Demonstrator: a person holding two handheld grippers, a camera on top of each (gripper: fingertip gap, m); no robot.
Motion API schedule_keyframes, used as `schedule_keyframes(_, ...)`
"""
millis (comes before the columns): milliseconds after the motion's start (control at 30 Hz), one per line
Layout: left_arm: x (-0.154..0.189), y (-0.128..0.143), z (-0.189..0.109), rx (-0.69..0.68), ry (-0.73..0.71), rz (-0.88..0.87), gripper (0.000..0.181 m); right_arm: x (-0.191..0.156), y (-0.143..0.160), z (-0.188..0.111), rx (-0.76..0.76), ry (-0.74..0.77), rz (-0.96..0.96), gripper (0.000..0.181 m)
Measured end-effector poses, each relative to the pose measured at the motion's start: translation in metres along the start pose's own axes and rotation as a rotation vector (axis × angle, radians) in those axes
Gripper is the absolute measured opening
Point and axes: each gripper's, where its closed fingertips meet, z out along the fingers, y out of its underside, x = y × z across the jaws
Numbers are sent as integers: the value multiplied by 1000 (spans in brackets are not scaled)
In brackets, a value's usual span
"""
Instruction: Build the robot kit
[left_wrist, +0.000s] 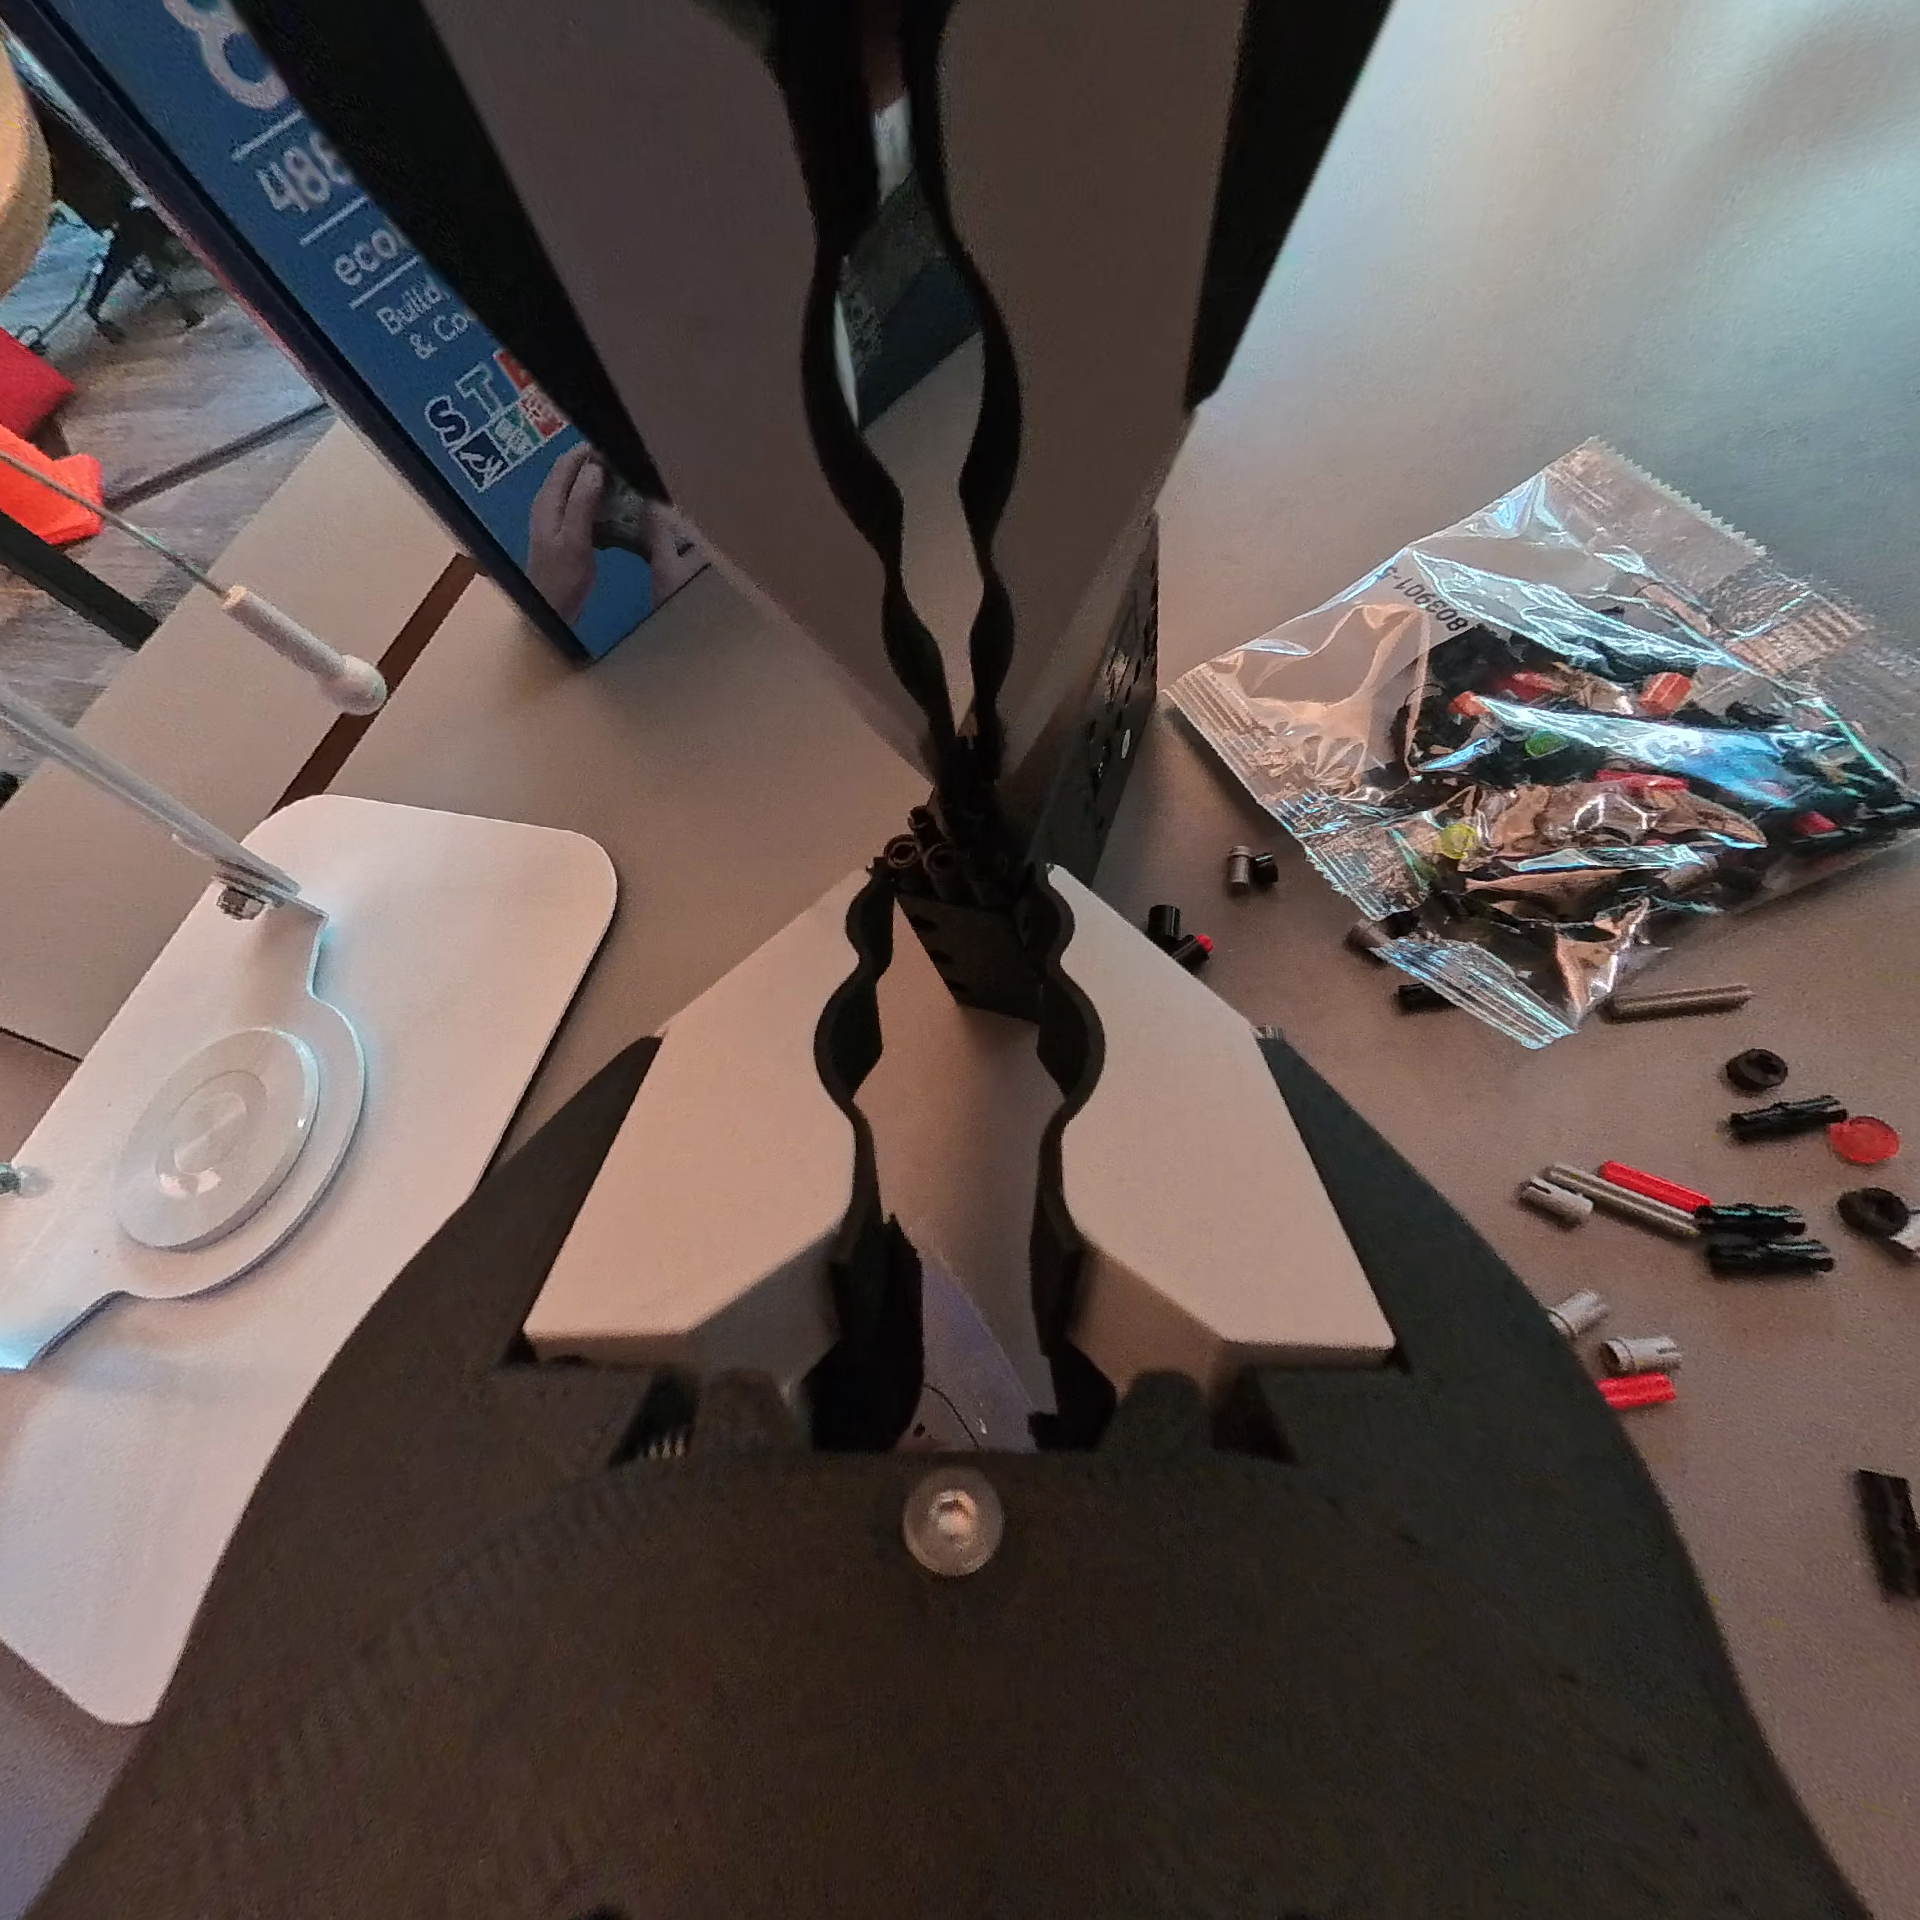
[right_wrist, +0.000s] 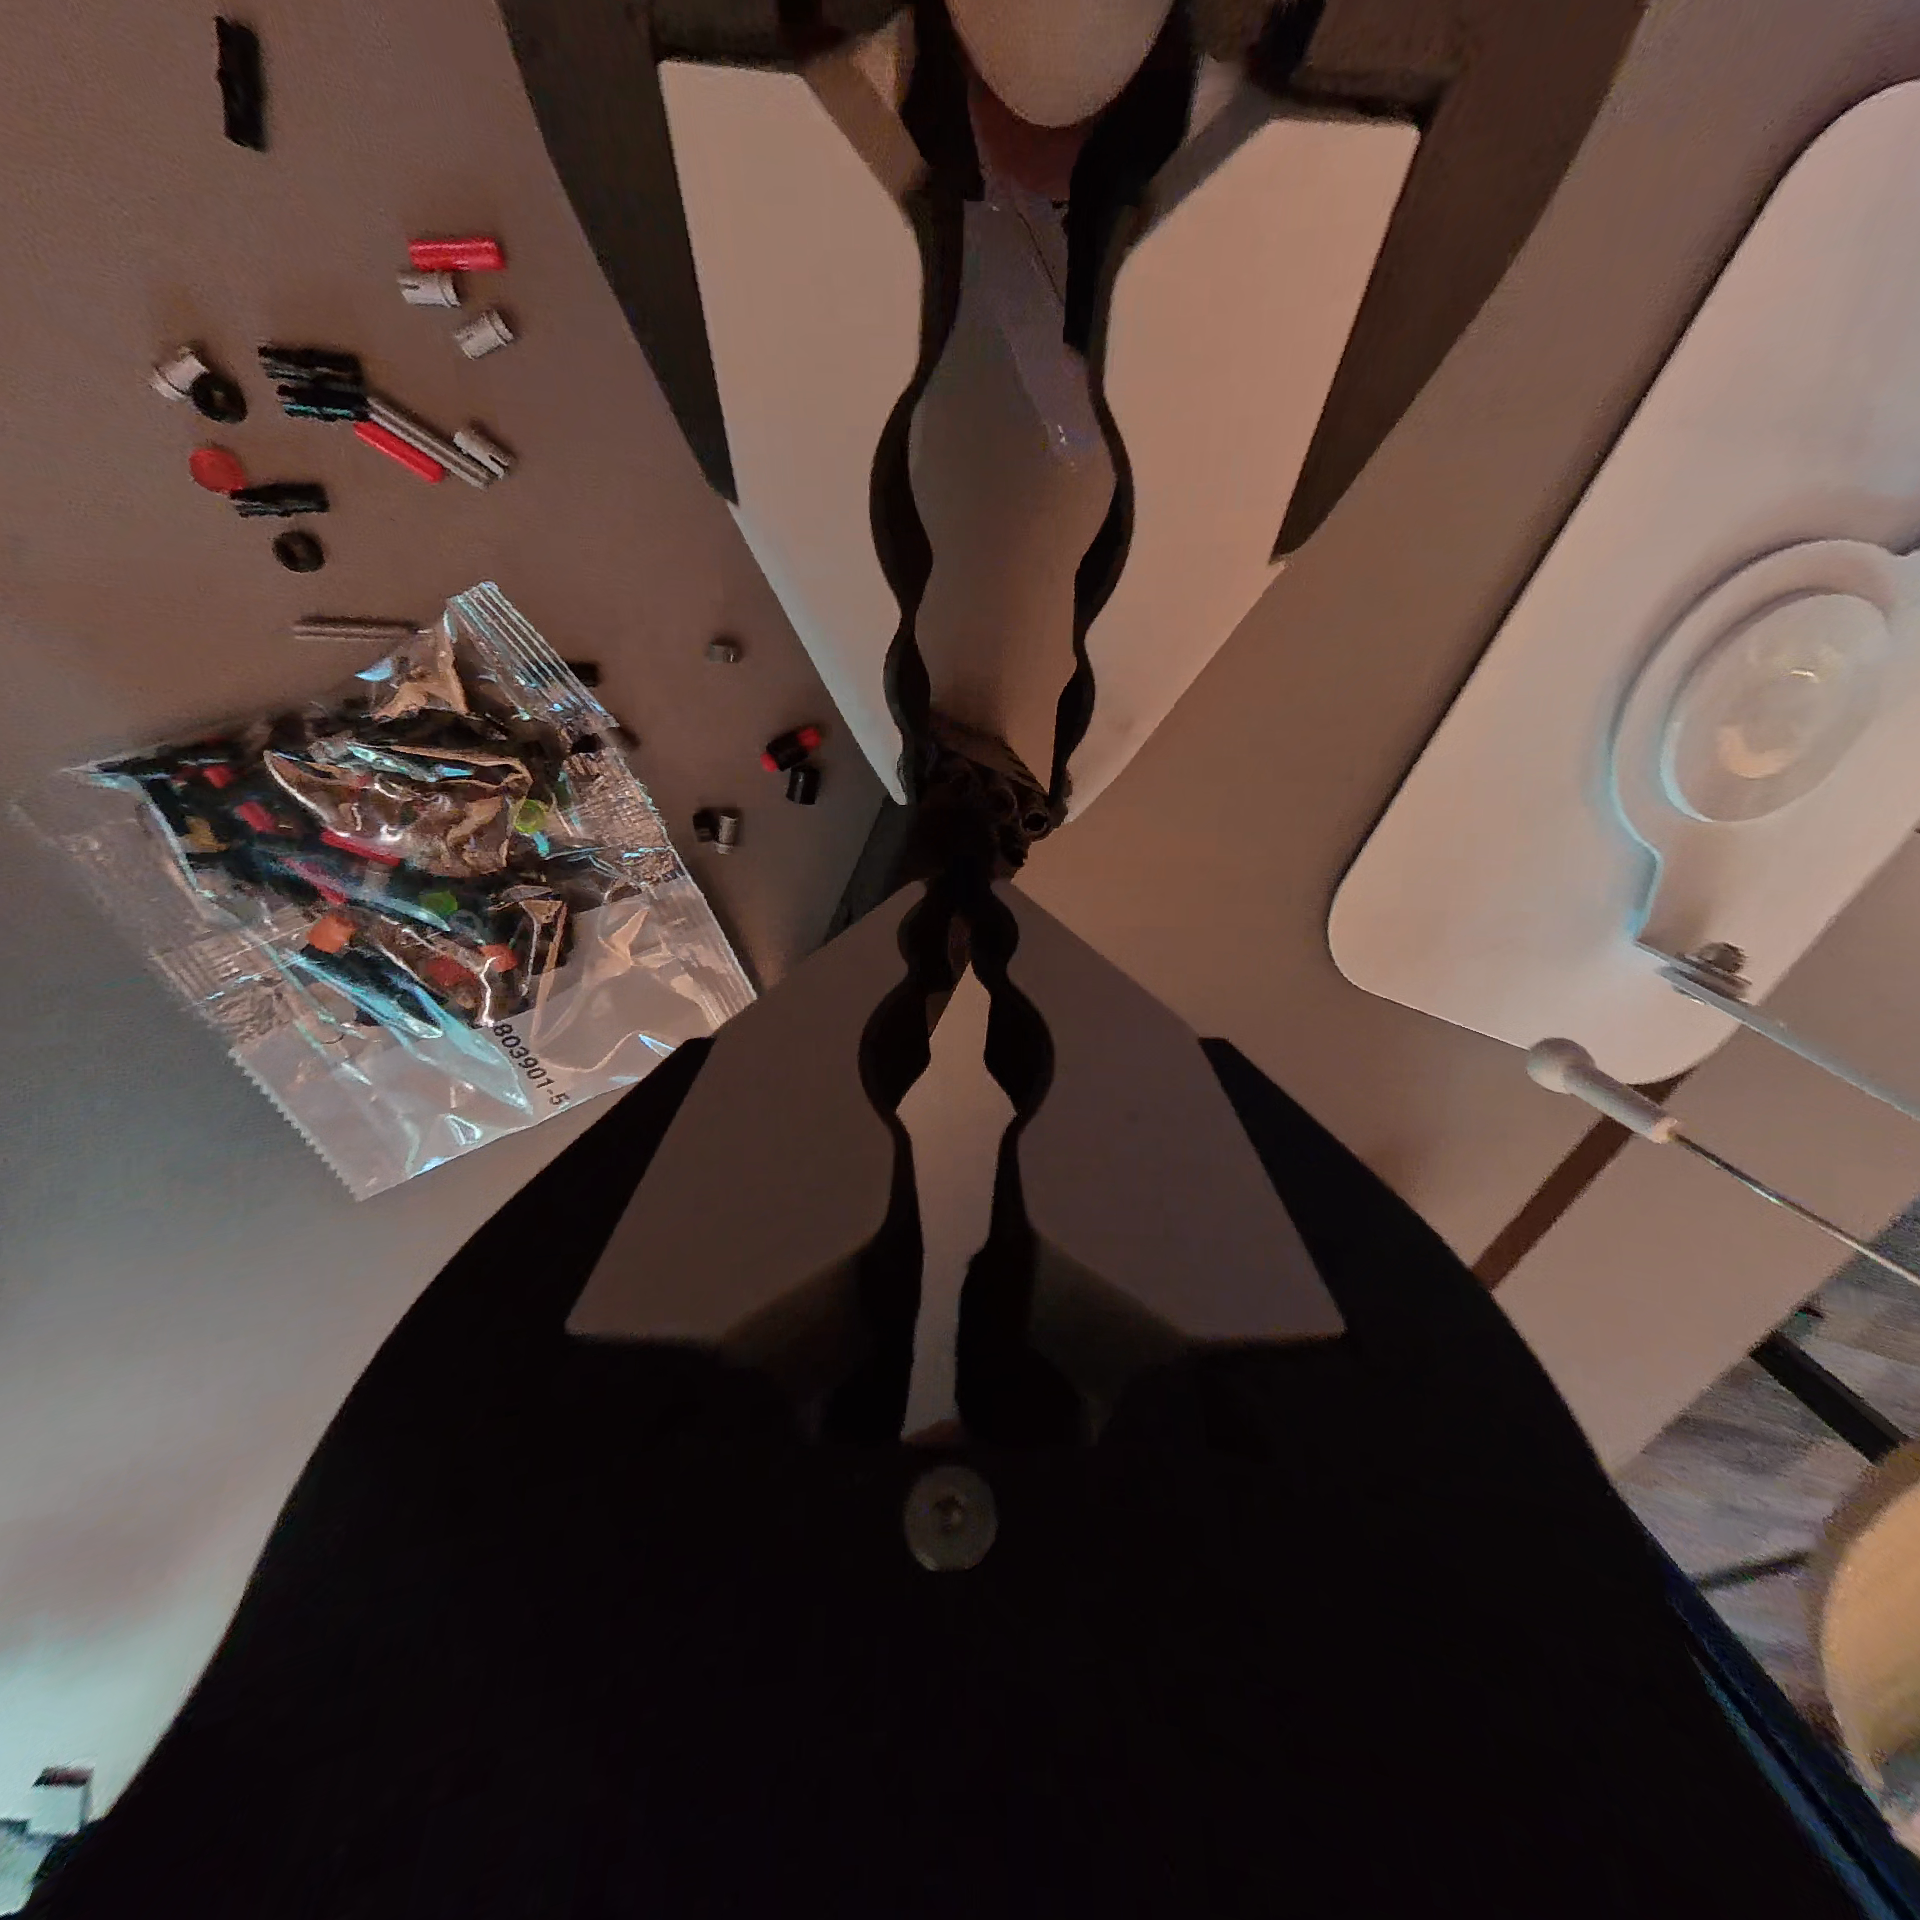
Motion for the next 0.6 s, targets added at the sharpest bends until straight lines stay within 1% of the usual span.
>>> schedule_keyframes(100, -1, 0, 1, 1, 2, -9, 23, 2, 0, 3, 19, -47, 38, 0)
schedule_keyframes(167, -2, 1, 0, 2, 7, -15, 24, 2, -1, 2, 47, -51, 67, 1)
schedule_keyframes(333, 0, -1, 1, 3, 7, 1, 23, 1, 1, 0, 151, 16, 131, 2)
schedule_keyframes(433, 1, -1, 2, 8, 13, -5, 24, 1, 2, -1, 164, 47, 133, 2)
schedule_keyframes(600, 0, -1, 2, 2, 8, -2, 24, 2, -2, -14, 198, 56, 126, 0)
